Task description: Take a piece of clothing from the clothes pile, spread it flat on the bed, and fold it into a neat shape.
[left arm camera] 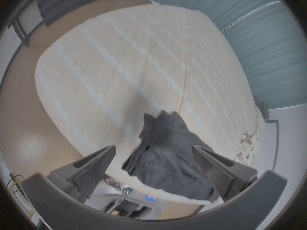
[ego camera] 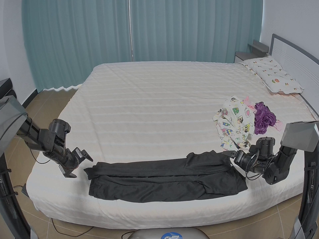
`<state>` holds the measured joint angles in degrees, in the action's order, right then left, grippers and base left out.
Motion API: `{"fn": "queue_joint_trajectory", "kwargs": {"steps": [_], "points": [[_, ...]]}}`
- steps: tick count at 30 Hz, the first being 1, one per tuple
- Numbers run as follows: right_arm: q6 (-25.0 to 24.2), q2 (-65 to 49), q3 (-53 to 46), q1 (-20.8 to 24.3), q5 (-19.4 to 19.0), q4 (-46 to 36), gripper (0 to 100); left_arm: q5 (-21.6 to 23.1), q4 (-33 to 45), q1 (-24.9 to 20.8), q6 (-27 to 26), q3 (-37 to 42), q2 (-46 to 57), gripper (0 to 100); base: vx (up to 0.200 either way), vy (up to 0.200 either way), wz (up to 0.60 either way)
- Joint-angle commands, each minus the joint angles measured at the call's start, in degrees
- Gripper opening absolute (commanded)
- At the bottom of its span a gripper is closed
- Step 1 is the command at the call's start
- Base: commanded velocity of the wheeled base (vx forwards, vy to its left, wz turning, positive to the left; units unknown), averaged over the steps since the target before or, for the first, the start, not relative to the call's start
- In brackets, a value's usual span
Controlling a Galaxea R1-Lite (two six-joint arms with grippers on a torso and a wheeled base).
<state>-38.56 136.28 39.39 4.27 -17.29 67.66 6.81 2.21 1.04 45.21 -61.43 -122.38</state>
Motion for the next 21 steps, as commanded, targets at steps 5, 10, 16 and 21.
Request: {"fn": "queue_joint_trajectory", "kwargs": {"steps": [5,10,16,21], "points": [[-1.3,-1.0,-0.9,0.6,0.2,-0.2,100,-7.2,-3.1,-4.7,1.1,-5.2,-10.5,100,0.0,0.0,0.0],[-1.3,-0.9,-1.9,2.3,1.1,-0.1,100,-9.1,-5.2,-4.6,2.0,-6.1,-11.2,100,0.0,0.0,0.0],[-1.8,-1.5,-3.0,5.1,2.1,-0.2,100,-14.1,-8.1,-4.3,2.0,-6.7,-14.3,0,0.0,0.0,0.0],[-4.9,-1.8,-1.6,7.9,7.0,-2.8,100,-15.2,-10.4,-4.3,2.7,-6.5,-14.6,0,0.0,0.0,0.0]]}}
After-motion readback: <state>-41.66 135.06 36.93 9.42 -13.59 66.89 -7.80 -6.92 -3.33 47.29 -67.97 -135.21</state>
